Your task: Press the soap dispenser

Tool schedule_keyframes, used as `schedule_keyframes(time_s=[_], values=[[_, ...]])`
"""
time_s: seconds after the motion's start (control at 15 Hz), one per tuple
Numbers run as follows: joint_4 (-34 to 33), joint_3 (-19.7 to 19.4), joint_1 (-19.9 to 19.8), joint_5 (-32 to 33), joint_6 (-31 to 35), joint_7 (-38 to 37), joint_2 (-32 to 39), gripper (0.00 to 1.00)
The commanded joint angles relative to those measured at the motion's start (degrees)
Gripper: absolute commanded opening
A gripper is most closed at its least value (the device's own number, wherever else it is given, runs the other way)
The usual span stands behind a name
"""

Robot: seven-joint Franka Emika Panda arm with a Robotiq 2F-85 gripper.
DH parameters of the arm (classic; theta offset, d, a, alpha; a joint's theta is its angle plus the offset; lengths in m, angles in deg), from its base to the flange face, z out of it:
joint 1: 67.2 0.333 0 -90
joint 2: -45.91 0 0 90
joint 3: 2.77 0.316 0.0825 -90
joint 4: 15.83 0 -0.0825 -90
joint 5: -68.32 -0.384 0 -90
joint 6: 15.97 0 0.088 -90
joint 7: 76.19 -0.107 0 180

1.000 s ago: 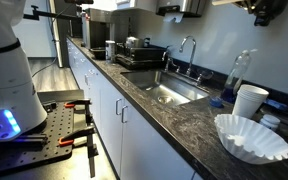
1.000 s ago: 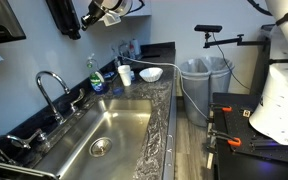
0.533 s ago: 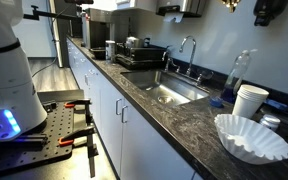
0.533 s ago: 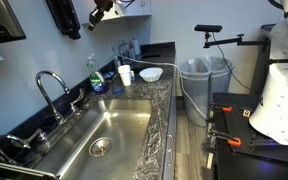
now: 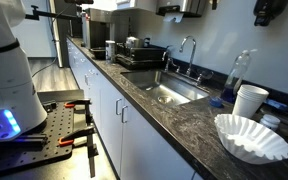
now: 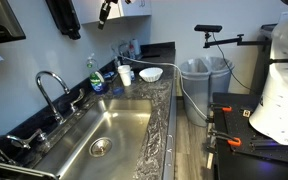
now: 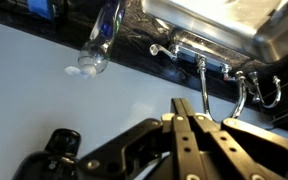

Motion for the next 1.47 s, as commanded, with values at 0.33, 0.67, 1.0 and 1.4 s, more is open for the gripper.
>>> schedule_keyframes(time_s=[0.33, 0.67, 1.0, 1.4], values=[[-0.08, 0.86, 0.16, 1.91, -6.59, 1.49, -2.46, 0.01], [-0.03, 0.87, 0.21, 1.96, -6.65, 1.57, -2.52, 0.01], [11.16, 2.68, 2.30, 4.94, 1.57, -5.47, -8.23, 0.00], [30.06, 8.89, 0.34, 18.88, 17.25, -32.06, -17.32, 0.00]])
